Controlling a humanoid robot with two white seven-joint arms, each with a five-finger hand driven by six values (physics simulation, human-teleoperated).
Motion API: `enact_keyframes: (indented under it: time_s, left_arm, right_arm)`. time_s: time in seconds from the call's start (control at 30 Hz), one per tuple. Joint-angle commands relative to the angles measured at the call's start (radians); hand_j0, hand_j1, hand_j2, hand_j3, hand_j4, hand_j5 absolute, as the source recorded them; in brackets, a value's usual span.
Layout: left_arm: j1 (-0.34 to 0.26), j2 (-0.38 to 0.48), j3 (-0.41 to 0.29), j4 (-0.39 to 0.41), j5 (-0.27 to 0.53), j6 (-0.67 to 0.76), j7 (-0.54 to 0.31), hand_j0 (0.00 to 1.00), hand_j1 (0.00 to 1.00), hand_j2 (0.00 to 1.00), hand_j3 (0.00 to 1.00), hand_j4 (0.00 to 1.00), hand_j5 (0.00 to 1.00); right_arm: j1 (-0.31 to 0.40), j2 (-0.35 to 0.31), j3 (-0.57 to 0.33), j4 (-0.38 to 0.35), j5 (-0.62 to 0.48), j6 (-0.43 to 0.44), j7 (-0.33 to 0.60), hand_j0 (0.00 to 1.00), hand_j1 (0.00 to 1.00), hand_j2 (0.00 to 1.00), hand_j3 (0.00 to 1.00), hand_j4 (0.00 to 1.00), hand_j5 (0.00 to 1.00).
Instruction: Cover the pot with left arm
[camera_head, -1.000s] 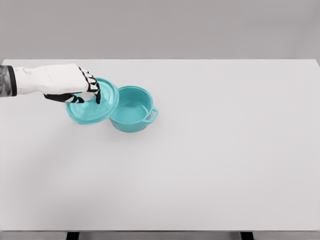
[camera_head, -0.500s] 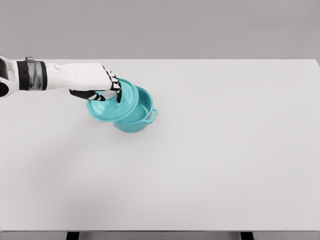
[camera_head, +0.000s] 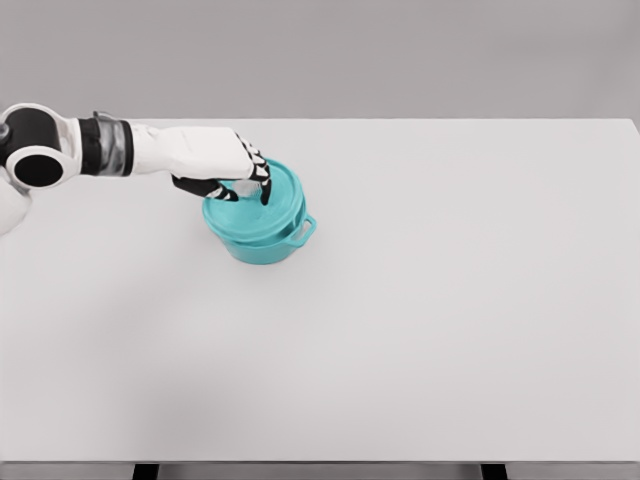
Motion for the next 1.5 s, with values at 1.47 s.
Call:
enact_keyframes:
  time_s: [1.47]
  left_arm:
    - [-0.023, -0.047, -0.025, 0.09, -0.001, 0.003, 0.0, 0.55, 0.55, 0.55, 0.55, 0.55, 0.55]
  right_arm:
    - [0.0, 0.0, 0.0, 0.0, 0.001, 0.0, 0.0, 1.0, 1.0, 1.0, 1.0, 1.0, 1.0]
